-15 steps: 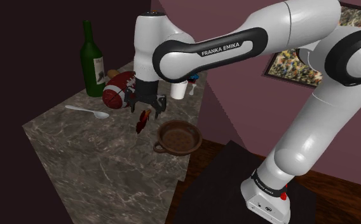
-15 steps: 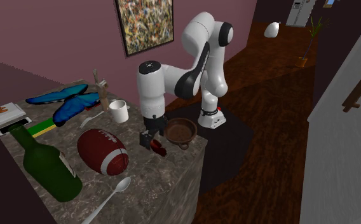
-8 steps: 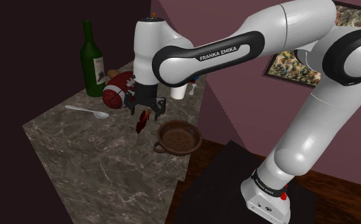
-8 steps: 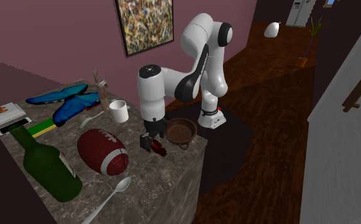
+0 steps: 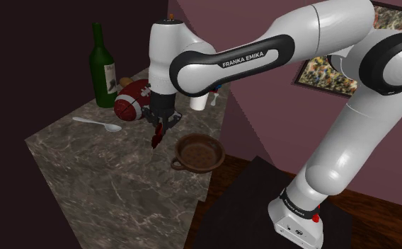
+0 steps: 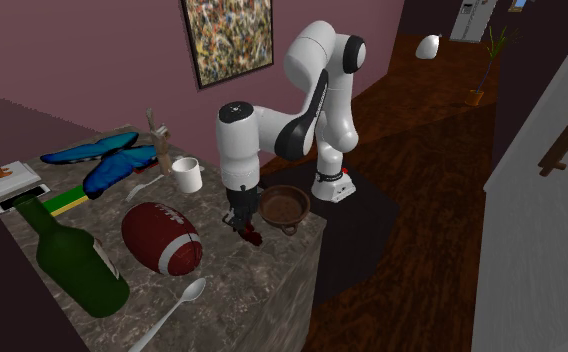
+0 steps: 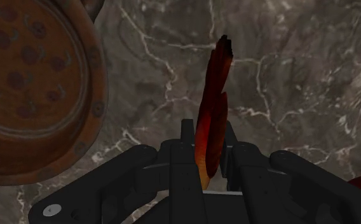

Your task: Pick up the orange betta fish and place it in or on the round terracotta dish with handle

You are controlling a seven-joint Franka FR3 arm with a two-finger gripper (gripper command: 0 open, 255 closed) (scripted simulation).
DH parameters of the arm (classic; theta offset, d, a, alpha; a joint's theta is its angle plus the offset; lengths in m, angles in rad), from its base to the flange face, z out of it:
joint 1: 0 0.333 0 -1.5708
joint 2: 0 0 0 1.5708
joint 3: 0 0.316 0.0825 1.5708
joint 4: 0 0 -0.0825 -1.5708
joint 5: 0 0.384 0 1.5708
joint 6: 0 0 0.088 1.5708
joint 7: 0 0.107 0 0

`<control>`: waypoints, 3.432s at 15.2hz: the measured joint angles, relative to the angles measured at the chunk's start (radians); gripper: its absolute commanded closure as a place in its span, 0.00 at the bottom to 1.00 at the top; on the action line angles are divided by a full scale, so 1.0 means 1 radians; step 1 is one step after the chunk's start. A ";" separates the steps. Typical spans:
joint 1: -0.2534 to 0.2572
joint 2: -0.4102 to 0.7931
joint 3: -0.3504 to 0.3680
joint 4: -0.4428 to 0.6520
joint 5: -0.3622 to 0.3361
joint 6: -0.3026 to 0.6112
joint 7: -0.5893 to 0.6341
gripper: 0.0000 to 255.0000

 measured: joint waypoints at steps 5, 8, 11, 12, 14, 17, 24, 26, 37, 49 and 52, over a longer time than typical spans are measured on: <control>0.000 0.000 0.000 0.000 0.000 0.000 0.000 1.00; -0.001 -0.008 0.000 0.019 0.007 -0.025 -0.005 1.00; -0.001 -0.018 0.001 0.049 0.014 -0.063 -0.010 1.00; -0.003 -0.024 0.000 0.056 0.018 -0.074 -0.015 1.00; -0.004 -0.033 -0.001 0.076 0.025 -0.101 -0.021 1.00; -0.004 -0.034 0.000 0.113 0.026 -0.139 -0.022 1.00; -0.004 -0.049 0.000 0.196 0.037 -0.234 -0.031 1.00; -0.005 -0.049 -0.001 0.222 0.038 -0.261 -0.034 1.00; 0.006 -0.417 -0.075 -0.047 0.230 -0.308 -0.157 1.00; 0.056 -0.607 -0.117 -0.286 0.308 -0.252 -0.207 1.00; 0.058 -0.608 -0.110 -0.327 0.313 -0.211 -0.209 1.00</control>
